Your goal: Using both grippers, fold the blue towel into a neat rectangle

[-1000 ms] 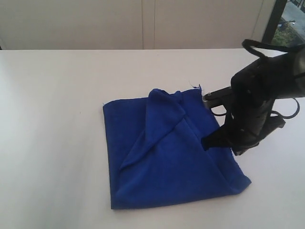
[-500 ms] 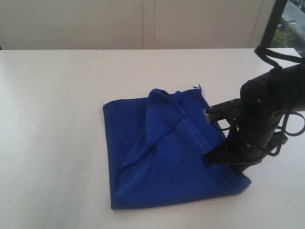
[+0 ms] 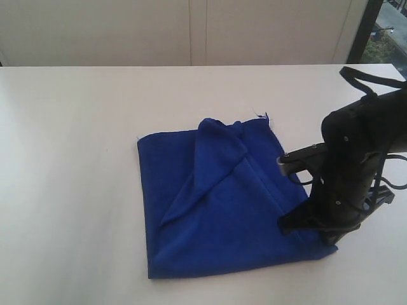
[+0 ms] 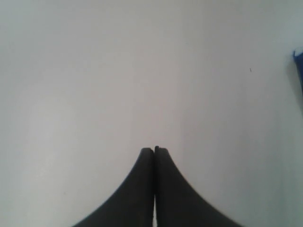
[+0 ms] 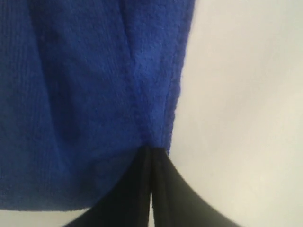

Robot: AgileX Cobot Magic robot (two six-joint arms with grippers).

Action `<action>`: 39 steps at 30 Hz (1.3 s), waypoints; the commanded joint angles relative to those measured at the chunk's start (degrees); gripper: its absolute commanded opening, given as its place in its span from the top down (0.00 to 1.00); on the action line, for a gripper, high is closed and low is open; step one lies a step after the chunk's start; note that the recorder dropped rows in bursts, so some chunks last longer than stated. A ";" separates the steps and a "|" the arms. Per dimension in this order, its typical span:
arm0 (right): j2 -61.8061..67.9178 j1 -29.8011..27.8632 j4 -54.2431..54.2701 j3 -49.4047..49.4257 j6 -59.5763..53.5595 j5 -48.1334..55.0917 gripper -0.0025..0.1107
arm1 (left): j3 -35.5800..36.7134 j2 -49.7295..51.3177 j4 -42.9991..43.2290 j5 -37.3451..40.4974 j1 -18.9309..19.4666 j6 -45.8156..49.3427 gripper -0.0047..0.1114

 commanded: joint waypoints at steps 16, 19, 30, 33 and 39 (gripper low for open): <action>-2.69 -0.26 -0.43 -4.44 0.95 -5.13 0.98 | 0.34 -0.65 -0.79 0.59 0.21 -0.05 0.96; -0.53 -0.26 -0.43 -3.97 1.80 -8.21 0.98 | 0.34 -0.65 -0.79 0.59 0.21 -0.05 0.96; 4.27 -0.26 -0.43 -3.97 2.16 -4.29 0.98 | 0.34 -0.65 -0.79 0.59 0.21 -0.05 0.96; 4.27 -0.26 -0.43 -3.97 2.27 -3.93 0.98 | 0.34 -0.65 -0.79 0.59 0.21 -0.05 0.96; 4.27 -0.26 -0.43 -3.97 4.18 -2.42 0.98 | 0.34 -0.65 -0.79 0.59 0.21 -0.05 0.96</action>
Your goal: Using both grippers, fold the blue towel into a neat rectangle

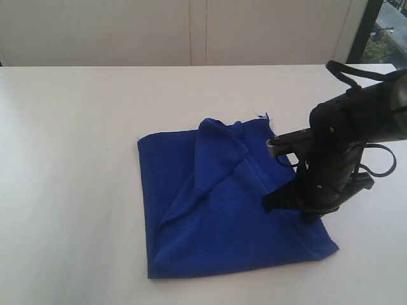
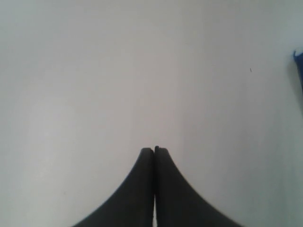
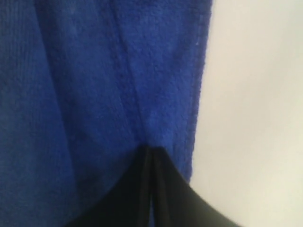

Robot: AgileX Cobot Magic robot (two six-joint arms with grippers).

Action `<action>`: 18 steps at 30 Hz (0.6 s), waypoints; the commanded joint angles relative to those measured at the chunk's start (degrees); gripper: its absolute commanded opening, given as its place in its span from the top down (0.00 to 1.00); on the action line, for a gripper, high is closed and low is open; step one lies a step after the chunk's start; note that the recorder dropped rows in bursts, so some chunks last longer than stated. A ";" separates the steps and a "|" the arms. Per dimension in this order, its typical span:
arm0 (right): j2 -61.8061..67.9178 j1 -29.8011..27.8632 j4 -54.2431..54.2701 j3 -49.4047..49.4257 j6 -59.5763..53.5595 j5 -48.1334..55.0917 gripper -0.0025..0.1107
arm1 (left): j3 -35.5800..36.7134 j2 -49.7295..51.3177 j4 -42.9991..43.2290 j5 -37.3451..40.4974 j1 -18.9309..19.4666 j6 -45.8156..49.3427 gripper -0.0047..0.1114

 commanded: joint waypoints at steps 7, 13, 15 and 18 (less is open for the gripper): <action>0.27 -0.26 -0.43 0.12 0.98 3.28 0.98 | 0.34 -0.65 -0.79 0.59 0.21 -0.05 0.96; -3.52 -0.26 -0.43 -5.31 0.98 2.24 0.98 | 0.34 -0.65 -0.79 0.59 0.21 -0.05 0.96; -4.12 -0.26 -0.43 -7.78 0.75 0.88 0.98 | 0.34 -0.65 -0.79 0.59 0.21 -0.05 0.96; -3.09 -1.23 -0.43 -11.65 0.48 -1.77 0.98 | 0.34 -0.65 -0.79 0.59 0.21 -0.05 0.96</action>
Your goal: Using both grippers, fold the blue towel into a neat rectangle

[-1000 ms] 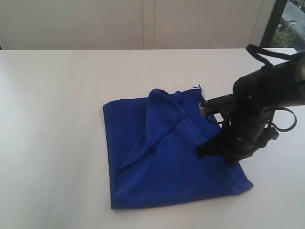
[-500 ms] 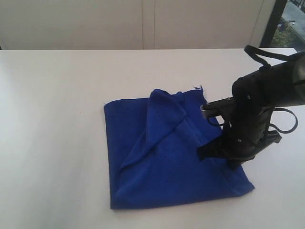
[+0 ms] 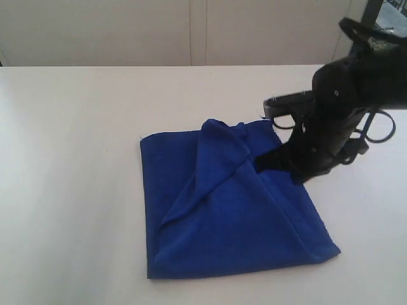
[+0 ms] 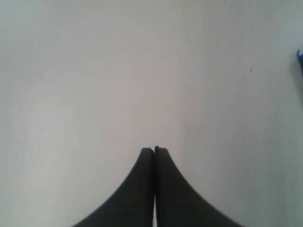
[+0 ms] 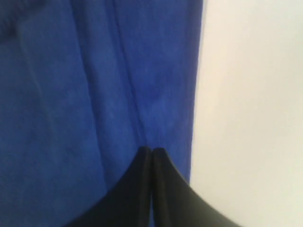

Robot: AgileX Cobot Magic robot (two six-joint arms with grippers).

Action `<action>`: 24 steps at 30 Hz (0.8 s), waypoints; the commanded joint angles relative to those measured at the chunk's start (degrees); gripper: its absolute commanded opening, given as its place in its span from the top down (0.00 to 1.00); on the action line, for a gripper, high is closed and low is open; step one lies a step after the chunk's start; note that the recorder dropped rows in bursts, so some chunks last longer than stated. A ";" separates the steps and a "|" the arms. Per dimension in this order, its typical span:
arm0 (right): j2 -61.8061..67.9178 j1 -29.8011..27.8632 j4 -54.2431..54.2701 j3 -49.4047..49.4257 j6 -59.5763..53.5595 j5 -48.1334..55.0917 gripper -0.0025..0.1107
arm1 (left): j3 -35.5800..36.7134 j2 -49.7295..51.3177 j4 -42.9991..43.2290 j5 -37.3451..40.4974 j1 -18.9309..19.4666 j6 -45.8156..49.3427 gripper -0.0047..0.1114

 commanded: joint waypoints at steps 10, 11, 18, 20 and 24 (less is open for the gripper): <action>11.85 -6.23 3.38 -19.10 -5.28 -4.92 0.98 | 0.34 -0.65 -0.79 0.59 0.21 -0.05 0.96; 13.17 -6.55 5.11 -20.78 -6.40 -4.92 0.98 | 0.34 -0.65 -0.79 0.59 0.21 -0.05 0.96; 22.98 -8.17 13.87 -30.84 -14.32 -4.90 0.98 | 0.34 -0.65 -0.79 0.59 0.21 -0.05 0.96; 26.28 -8.33 13.38 -33.63 -14.32 -5.47 0.98 | 0.34 -0.65 -0.79 0.59 0.21 -0.05 0.96; 29.76 -9.91 13.17 -34.27 -14.32 -8.80 0.98 | 0.34 -0.65 -0.79 0.59 0.21 -0.05 0.96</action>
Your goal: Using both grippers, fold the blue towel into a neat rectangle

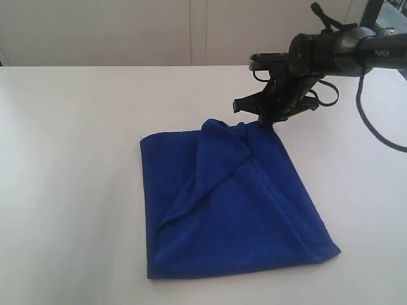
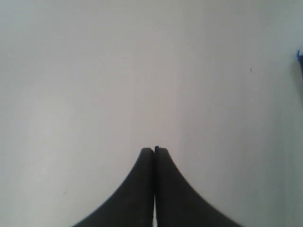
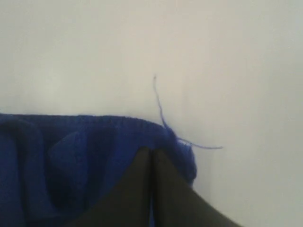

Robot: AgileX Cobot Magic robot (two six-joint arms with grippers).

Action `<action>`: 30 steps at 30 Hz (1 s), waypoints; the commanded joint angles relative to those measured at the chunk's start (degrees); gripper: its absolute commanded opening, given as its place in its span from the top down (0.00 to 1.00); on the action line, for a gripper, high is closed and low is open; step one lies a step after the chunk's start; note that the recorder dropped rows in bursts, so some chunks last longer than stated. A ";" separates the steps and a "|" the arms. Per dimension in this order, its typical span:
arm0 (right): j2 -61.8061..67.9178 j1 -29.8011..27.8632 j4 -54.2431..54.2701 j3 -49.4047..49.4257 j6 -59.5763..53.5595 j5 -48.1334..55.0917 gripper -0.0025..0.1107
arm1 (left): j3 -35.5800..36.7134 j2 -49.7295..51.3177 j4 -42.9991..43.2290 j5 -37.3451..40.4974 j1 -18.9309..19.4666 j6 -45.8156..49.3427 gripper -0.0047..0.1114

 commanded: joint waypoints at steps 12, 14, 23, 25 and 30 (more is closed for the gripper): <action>3.81 -5.82 -1.52 -0.57 -0.31 -0.77 0.98 | 0.34 -0.65 -0.79 0.59 0.21 -0.05 0.96; 3.81 -6.42 -2.18 -0.57 -0.18 -0.77 0.98 | 0.34 -0.65 -0.79 0.59 0.21 -0.05 0.96; 3.67 -7.87 -2.33 -0.57 -0.18 -2.13 0.98 | 0.34 -0.65 -0.79 0.59 0.21 -0.05 0.96; 2.96 -7.87 -1.94 -0.57 -0.18 -2.13 0.98 | 0.34 -0.65 -0.79 0.59 0.21 -0.05 0.96; -0.56 -7.87 -1.71 -0.57 -0.18 -0.61 0.98 | 0.34 -0.65 -0.79 0.59 0.21 -0.05 0.96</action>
